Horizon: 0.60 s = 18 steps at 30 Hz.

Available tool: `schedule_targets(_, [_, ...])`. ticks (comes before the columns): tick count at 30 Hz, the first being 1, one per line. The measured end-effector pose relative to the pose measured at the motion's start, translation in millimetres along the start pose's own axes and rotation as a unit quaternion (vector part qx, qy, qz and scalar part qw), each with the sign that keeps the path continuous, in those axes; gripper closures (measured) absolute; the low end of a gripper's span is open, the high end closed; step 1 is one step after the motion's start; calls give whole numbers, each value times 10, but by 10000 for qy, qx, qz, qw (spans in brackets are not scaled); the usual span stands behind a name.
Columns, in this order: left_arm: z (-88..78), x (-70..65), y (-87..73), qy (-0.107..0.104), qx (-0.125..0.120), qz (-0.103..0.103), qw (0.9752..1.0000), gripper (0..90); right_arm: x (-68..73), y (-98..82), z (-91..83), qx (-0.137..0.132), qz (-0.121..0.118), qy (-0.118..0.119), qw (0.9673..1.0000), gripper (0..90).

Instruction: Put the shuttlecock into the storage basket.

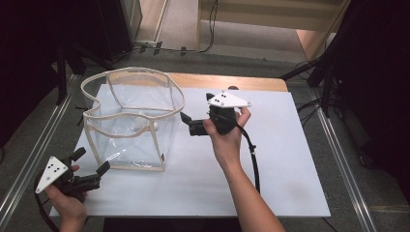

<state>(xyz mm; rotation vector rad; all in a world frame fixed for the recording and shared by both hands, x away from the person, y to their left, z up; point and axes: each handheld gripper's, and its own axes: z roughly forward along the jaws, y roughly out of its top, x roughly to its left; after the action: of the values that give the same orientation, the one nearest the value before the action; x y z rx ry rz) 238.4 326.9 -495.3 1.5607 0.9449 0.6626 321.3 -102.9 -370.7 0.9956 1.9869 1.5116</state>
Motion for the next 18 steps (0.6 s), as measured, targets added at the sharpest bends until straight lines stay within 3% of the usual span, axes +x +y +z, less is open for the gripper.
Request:
schedule_targets(4, [2, 0, 0, -3, 1, 0, 10000, 0, -47, -112, -65, -4, -64, -41, 10000, 0])
schedule_targets(11, [3, -4, 1, -4, 27, 26, 10000, 0, -140, -308, -178, -15, 26, -35, 10000, 0])
schedule_targets(18, [6, -11, 1, 6, 42, 57, 10000, 0, -223, -405, -283, -2, 53, -136, 9999, 0])
